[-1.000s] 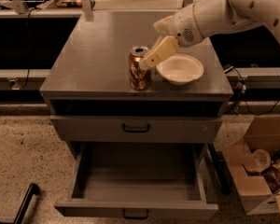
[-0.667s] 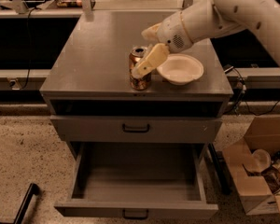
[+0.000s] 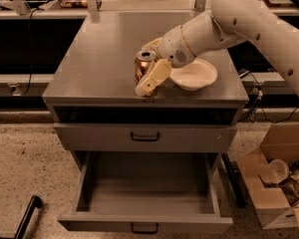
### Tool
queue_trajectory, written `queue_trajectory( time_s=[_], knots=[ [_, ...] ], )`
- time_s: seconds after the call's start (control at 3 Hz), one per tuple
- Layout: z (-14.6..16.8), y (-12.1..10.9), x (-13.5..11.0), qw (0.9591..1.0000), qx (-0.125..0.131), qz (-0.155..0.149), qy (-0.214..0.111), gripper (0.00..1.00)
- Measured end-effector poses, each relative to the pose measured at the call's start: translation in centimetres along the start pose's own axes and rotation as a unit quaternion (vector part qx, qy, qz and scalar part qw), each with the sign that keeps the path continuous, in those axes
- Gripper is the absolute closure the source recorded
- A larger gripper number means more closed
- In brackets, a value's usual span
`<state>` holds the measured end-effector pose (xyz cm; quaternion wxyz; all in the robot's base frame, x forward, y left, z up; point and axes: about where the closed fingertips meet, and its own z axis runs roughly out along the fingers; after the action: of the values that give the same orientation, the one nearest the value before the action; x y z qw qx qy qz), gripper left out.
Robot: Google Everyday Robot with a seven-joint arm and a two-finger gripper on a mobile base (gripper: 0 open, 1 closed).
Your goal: Place orange can into middle drawer
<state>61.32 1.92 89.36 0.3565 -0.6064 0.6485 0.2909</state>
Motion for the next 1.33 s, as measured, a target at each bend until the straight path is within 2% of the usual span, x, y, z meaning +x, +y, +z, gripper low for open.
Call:
queue_trajectory(
  time_s=[0.33, 0.67, 1.0, 1.33],
  knots=[
    [0.01, 0.00, 0.00, 1.0000, 0.000, 0.000, 0.000, 0.00],
    [0.26, 0.08, -0.06, 1.0000, -0.002, 0.000, 0.000, 0.18],
    [0.51, 0.15, -0.11, 1.0000, -0.005, -0.001, 0.000, 0.41],
    [0.87, 0.52, -0.69, 0.9998, -0.015, -0.011, 0.005, 0.73]
  ],
)
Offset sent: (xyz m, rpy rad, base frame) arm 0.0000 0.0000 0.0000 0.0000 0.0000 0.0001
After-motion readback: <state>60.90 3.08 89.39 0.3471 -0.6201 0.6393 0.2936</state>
